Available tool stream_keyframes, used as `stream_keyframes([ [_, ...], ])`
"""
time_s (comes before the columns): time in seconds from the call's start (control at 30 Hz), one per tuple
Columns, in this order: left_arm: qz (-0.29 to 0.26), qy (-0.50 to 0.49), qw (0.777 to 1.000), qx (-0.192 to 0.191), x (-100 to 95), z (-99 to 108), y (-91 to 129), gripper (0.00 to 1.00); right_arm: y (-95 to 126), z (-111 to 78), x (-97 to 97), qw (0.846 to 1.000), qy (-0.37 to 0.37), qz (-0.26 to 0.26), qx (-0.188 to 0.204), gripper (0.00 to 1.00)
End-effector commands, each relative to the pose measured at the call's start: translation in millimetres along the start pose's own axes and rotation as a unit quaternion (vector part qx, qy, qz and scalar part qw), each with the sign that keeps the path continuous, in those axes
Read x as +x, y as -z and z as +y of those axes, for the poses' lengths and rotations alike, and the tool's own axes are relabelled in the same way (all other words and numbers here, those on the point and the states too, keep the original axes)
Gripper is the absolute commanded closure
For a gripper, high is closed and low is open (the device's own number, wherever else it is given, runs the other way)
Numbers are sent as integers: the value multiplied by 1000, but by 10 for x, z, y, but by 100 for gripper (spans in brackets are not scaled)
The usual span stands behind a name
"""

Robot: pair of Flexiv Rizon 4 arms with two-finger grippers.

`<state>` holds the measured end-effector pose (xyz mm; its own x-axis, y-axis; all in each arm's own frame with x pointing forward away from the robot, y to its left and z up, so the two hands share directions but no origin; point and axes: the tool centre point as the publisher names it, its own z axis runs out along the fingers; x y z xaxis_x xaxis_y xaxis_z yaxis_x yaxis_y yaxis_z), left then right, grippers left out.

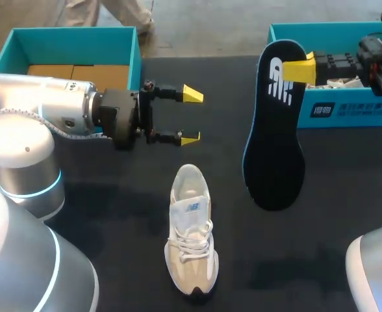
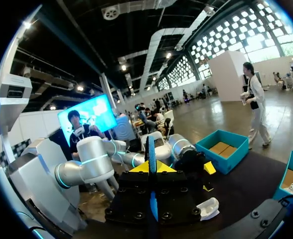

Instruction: Take the shoe out of the shoebox, open the shoe tongue, remove and reinsert the insole, then place the shoe into the shoebox

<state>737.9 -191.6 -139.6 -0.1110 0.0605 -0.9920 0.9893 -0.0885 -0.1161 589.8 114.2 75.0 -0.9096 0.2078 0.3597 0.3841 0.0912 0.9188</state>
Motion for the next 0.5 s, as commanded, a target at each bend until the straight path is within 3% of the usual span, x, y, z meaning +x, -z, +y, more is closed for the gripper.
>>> stream_keyframes([
  [0.03,-1,-1,1000,-1,6,-4,-12,0,24,140,-335,999,-38,27,5,100],
  [0.5,-1,-1,1000,-1,6,-4,-12,0,79,335,-1091,987,-143,58,43,100],
])
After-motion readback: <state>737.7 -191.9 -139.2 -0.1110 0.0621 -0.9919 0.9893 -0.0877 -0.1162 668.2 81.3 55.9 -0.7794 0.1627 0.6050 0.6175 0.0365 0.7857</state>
